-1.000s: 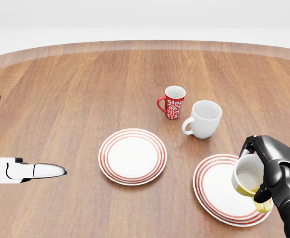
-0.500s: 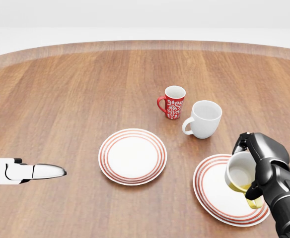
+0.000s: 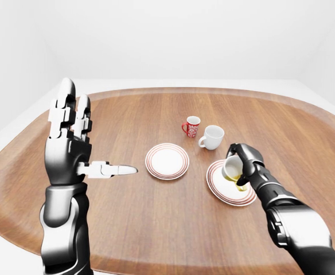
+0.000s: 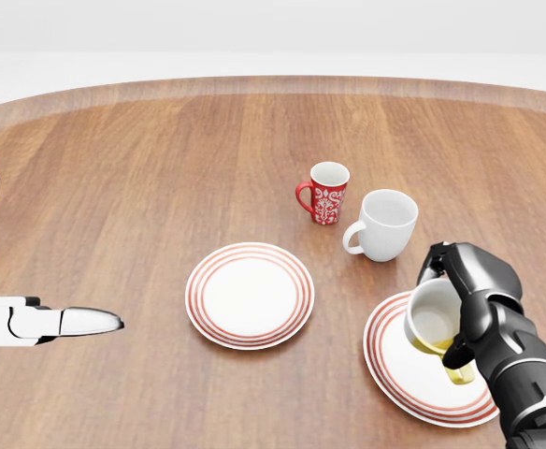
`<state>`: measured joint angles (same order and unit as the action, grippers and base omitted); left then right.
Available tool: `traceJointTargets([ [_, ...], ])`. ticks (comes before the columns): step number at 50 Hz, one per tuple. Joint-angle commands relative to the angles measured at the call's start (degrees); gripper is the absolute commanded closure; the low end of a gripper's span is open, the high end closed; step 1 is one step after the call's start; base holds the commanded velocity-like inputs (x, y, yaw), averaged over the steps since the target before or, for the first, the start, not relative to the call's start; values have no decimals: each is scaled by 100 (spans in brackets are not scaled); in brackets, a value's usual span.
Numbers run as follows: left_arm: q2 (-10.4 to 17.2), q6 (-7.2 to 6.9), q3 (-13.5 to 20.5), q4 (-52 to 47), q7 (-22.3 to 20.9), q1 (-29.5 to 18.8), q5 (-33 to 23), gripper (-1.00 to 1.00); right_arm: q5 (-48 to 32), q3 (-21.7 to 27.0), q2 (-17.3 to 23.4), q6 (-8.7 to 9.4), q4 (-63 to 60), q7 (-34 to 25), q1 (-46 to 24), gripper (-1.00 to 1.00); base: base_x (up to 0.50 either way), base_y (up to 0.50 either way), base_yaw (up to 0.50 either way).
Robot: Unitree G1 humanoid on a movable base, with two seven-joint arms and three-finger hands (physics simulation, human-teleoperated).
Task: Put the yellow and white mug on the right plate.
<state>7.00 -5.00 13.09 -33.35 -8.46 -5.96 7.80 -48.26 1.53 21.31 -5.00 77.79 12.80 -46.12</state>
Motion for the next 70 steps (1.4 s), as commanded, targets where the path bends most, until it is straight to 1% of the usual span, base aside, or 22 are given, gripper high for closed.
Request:
traceJointTargets([
  [1, 1, 0, -6, 17, 2, 1, 6, -98, -18, 36, -42, 0, -4, 199, -42, 100, 0, 0, 0],
  [22, -10, 0, -12, -65, -15, 26, 19, -99, -20, 47, -52, 0, 3, 230, 8, 100, 0, 0, 0],
  [23, -11, 0, -17, -70, -16, 26, 18, -98, 72, 112, -66, 0, 2, 125, 10, 100, 0, 0, 0],
  [24, -12, 0, -21, -75, -17, 27, 16, -98, 74, 101, -69, 0, 4, 123, 25, -100, 0, 0, 0],
  [70, -28, 0, -45, -54, -74, 53, -19, -99, 111, 77, -89, 0, 10, 92, 154, -100, 0, 0, 0],
])
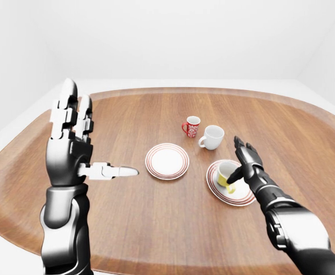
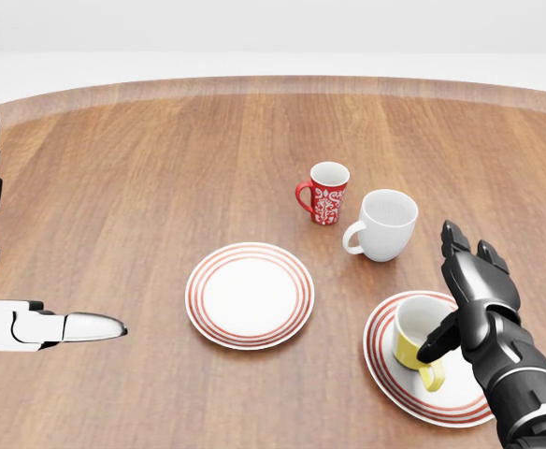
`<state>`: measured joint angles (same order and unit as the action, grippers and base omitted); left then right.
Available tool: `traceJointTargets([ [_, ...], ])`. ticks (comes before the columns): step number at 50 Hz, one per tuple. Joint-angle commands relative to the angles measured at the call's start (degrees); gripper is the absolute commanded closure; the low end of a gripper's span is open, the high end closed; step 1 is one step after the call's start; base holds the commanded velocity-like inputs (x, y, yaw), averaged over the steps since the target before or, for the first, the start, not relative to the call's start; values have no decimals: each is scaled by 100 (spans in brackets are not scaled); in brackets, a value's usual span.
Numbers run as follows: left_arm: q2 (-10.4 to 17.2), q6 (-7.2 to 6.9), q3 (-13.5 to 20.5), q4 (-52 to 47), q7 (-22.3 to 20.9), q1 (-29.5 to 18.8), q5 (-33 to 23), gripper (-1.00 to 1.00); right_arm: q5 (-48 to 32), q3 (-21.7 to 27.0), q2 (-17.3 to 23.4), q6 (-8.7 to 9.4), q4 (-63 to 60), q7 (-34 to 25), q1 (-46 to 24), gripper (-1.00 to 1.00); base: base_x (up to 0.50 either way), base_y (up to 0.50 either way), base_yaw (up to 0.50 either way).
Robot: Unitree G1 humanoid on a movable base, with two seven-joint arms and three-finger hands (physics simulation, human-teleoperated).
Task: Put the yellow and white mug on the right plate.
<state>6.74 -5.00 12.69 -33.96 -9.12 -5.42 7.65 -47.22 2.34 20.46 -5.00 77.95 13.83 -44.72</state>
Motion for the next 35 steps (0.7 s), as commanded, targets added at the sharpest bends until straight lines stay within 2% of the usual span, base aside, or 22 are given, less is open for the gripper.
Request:
traceJointTargets([
  [1, -3, 0, -4, 5, -8, 2, -3, -98, 8, -6, -7, 0, -5, -10, 16, -100, 0, 0, 0],
  [24, -8, 0, -9, 8, -14, 8, -16, -98, 328, -60, -44, 0, -213, -100, -117, -100, 0, 0, 0],
  [35, -7, 0, -17, -73, -13, 7, -5, -98, 853, 10, -101, 0, -681, -384, -83, -100, 0, 0, 0],
])
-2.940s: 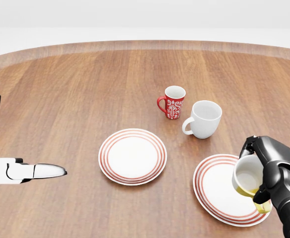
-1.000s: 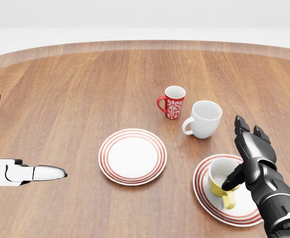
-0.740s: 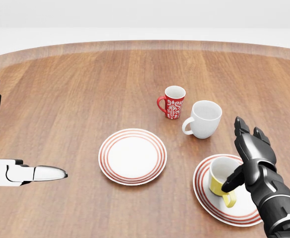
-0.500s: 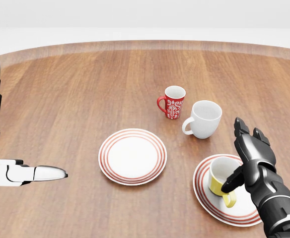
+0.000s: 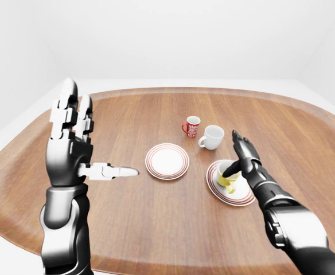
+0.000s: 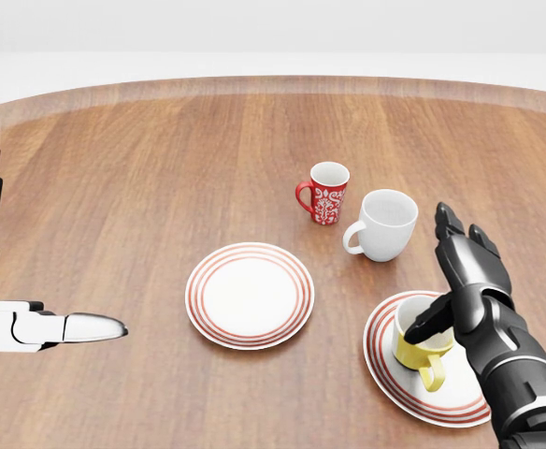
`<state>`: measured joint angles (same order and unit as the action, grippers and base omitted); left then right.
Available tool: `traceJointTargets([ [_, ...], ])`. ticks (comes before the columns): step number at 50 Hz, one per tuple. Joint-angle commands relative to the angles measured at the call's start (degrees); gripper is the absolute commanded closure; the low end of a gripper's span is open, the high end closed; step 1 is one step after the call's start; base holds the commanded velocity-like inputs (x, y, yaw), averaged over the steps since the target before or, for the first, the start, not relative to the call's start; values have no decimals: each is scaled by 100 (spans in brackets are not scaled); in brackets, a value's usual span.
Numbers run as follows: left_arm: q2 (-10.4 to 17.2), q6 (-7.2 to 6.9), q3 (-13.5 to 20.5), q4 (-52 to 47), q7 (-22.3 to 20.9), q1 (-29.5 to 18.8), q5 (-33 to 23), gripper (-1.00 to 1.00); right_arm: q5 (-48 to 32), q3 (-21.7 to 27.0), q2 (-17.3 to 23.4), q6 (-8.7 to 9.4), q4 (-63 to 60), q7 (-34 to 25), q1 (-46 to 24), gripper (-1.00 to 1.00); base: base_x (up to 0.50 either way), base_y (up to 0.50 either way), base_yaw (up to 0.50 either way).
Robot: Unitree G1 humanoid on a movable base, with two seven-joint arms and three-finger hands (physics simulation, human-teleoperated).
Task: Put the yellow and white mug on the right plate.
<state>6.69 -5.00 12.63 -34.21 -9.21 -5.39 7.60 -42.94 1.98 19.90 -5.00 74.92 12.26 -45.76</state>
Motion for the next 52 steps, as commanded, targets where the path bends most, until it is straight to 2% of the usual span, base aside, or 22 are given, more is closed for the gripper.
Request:
traceJointTargets([
  [1, -4, 0, -14, -31, -8, 5, -5, -99, 493, 50, -60, 0, -502, -283, 48, -100, 0, 0, 0],
  [8, -19, 0, -35, -89, -14, 28, -22, -98, 970, 159, -131, 0, -1659, -784, 351, -100, 0, 0, 0],
  [13, -18, 0, -22, -225, -10, 12, 4, -98, 1345, 342, -263, 0, -3492, -1389, 933, -100, 0, 0, 0],
  [15, -23, 0, -26, -236, -11, 15, 4, -98, 1413, 381, -316, 269, -4110, -1573, 1143, -100, 0, 0, 0],
  [16, -28, 0, -33, -263, -12, 23, 8, -99, 1479, 421, -372, 499, -4656, -1719, 1312, -100, 0, 0, 0],
  [17, -29, 0, -33, -266, -12, 23, 8, -99, 1482, 422, -378, 533, -4725, -1736, 1337, -100, 0, 0, 0],
  [18, -32, 0, -39, -298, -10, 24, 12, -99, 1579, 465, -460, 798, -5332, -1910, 1521, -100, 0, 0, 0],
  [19, -34, 0, -41, -324, -10, 23, 18, -99, 1602, 464, -485, 853, -5499, -1945, 1581, -100, 0, 0, 0],
  [20, -33, 0, -40, -383, -6, 18, 28, -98, 1675, 491, -563, 1000, -5995, -2066, 1720, -100, 0, 0, 0],
  [34, 19, 0, 101, -990, 79, -116, 278, -98, 2191, 567, -979, 1000, -9826, -2805, 2585, -100, 0, 0, 0],
  [41, 128, 0, 363, -1525, 241, -363, 645, -98, 2664, 794, -1007, 1000, -10996, -2780, 2605, -100, 0, 0, 0],
  [43, 194, 0, 552, -1810, 345, -528, 899, -98, 2891, 903, -974, 1000, -11489, -2764, 2603, -100, 0, 0, 0],
  [48, 393, 0, 1115, -2472, 774, -1007, 1784, -98, 3604, 1265, -690, 1000, -12534, -2604, 2016, -100, 0, 0, 0],
  [50, 564, 0, 1305, -2571, 1090, -1132, 2297, -98, 3874, 1375, -532, 1000, -12831, -2490, 1756, -100, 0, 0, 0],
  [52, 898, 0, 1524, -2578, 1643, -1238, 3132, -98, 4209, 1570, -362, 1000, -13231, -2384, 1389, -100, 0, 0, 0],
])
